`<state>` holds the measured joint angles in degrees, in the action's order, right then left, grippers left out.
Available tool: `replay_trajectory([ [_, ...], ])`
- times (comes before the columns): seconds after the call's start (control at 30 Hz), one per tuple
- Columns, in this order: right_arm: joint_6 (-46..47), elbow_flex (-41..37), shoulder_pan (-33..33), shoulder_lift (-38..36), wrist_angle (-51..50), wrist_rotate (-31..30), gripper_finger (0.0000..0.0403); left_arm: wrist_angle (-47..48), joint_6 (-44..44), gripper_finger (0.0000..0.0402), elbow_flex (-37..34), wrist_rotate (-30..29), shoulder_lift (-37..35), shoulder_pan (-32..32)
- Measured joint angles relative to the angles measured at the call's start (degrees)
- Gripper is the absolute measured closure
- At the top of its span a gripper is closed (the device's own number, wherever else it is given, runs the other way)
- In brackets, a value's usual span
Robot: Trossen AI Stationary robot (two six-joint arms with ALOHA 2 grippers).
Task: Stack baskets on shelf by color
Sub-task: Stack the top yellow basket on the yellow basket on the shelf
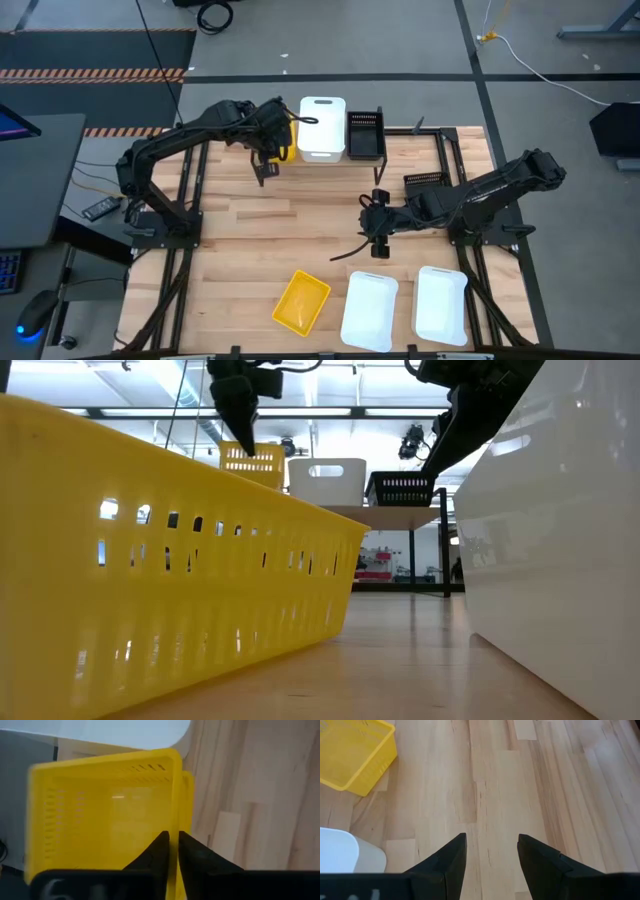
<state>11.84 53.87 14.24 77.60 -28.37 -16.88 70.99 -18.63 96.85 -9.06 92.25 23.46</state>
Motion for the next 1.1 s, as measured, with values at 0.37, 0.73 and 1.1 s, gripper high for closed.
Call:
replay_trajectory([
  [0.37,0.0,0.0,0.0,0.0,0.02,0.0,0.0221,0.19,0.46,0.0269,0.0,-1.78,0.0,0.13],
  [0.73,0.0,0.0,0.0,0.0,0.05,0.0,0.0221,-1.96,-1.03,0.0252,-12.8,-3.96,0.11,0.11],
  [1.1,0.0,0.0,-0.5,0.0,0.25,0.0,0.0221,-2.28,-1.97,0.026,-12.05,-8.46,-0.04,0.11],
])
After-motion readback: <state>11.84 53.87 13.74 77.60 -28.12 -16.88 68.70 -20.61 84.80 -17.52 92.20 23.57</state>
